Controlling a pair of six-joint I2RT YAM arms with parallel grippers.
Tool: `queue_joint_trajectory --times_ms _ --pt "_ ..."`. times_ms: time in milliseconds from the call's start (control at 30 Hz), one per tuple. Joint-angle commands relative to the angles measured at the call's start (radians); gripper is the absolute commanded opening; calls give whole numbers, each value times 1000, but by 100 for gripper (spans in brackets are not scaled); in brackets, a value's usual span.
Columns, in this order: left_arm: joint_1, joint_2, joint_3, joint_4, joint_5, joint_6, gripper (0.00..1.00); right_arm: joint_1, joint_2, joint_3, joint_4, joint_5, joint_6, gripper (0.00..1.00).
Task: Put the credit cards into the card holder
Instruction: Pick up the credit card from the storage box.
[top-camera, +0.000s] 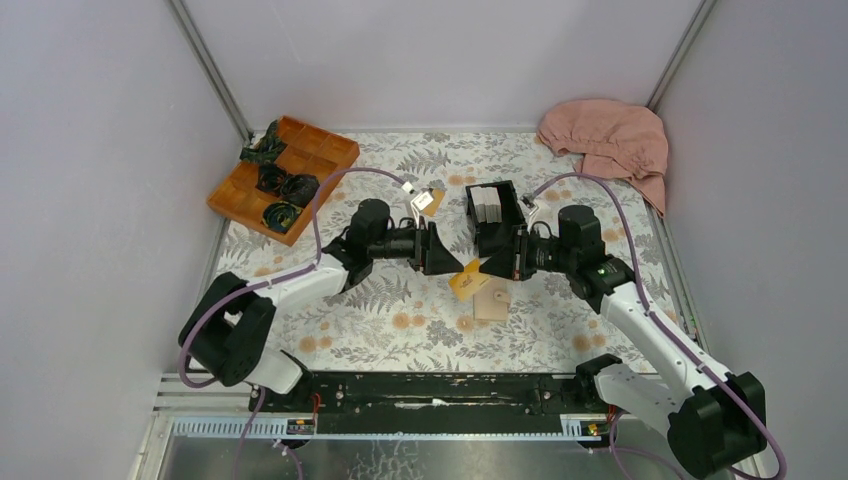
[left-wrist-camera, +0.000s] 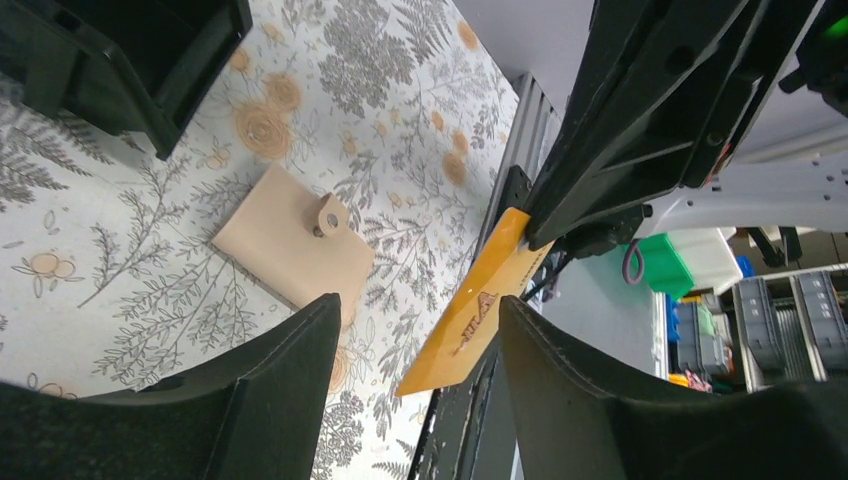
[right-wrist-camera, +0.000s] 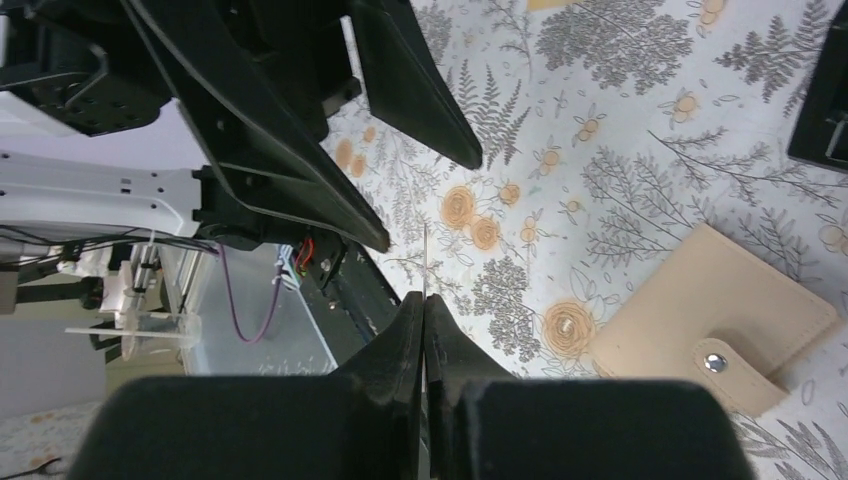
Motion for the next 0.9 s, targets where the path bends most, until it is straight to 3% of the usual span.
queue_joint_trajectory --times_ms 0,200,367,433,567,633,867 --pt "-5 21 33 -10 99 40 66 8 10 -7 111 -80 54 0" --pt "-5 50 48 -21 142 50 64 20 44 -20 175 -111 87 0" --pt "-4 72 53 4 198 33 53 23 78 -29 212 -119 100 0" --pt "-5 82 53 4 219 33 43 22 88 -30 226 -118 103 0" --pt "-4 91 50 -16 242 45 11 21 104 -16 230 -112 101 0" --pt "-3 91 48 -17 254 43 1 21 114 -5 229 -104 102 0" --pt "2 84 36 21 269 18 0 20 130 16 229 -67 93 1"
